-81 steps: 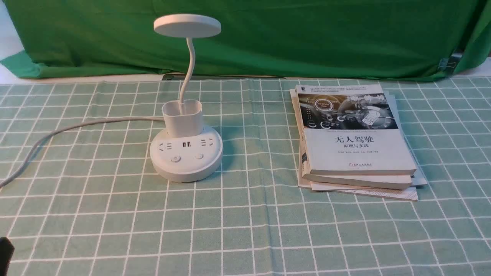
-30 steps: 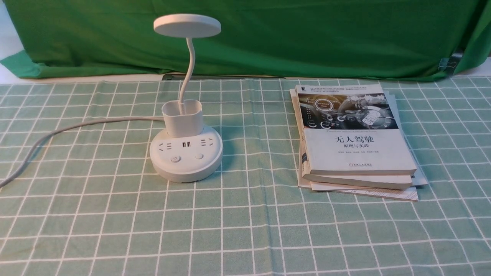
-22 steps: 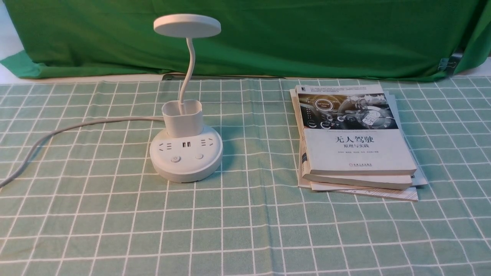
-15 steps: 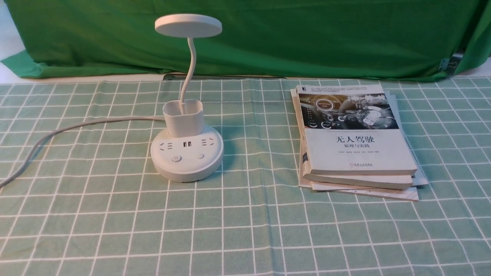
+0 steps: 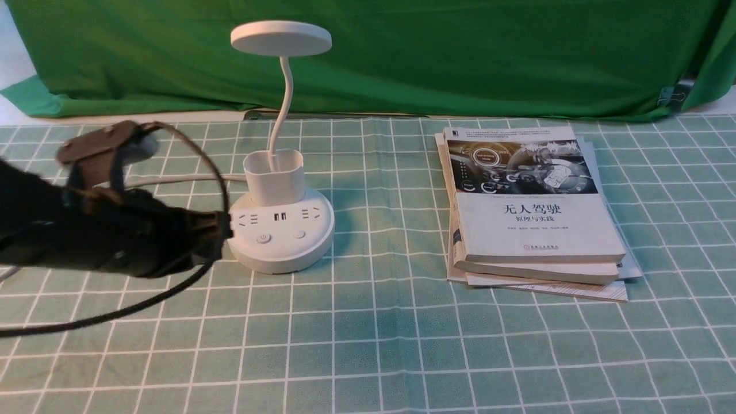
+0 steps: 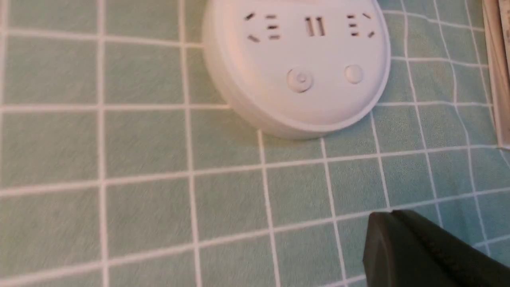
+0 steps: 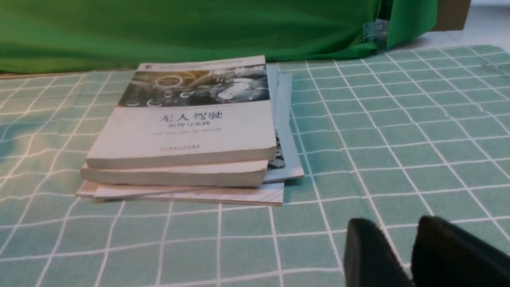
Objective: Turn on the table lamp.
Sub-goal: 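Press the power button on the lamp base to turn the lamp on with the left gripper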
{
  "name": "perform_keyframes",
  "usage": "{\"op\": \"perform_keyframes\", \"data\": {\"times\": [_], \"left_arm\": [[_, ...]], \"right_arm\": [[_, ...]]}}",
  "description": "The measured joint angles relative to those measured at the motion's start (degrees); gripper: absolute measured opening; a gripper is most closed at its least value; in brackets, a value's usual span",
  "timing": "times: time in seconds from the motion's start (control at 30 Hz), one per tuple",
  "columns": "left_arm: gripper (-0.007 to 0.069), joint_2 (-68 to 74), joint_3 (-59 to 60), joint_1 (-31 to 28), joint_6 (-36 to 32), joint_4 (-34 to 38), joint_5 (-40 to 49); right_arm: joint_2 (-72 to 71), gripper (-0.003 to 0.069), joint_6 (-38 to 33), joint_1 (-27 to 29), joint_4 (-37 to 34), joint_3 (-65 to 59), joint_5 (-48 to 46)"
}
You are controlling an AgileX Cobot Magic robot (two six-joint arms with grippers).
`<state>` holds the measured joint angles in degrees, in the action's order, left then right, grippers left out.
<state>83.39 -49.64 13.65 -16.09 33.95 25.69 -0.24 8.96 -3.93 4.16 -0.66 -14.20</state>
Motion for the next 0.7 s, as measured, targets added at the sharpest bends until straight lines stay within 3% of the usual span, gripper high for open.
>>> {"op": "perform_keyframes", "data": {"times": [0.13,0.27,0.43,0.7], "left_arm": [[-0.0004,11.33,-11.48,6.61,13.08,-17.08,0.08],[-0.0004,18.94,-20.29,8.97,20.80,-26.56,2.48],[-0.0004,25.03,-27.61,9.32,22.32,-28.36,6.32],[-0.0003,28.05,-28.86,9.36,22.32,-28.29,7.57]], "right_arm": [[0.00,0.0237,0.06,0.00,0.00,0.00,0.00],[0.00,0.0237,0.11,0.00,0.00,0.00,0.06],[0.00,0.0237,0.11,0.00,0.00,0.00,0.06],[0.00,0.0237,0.11,0.00,0.00,0.00,0.06]]}}
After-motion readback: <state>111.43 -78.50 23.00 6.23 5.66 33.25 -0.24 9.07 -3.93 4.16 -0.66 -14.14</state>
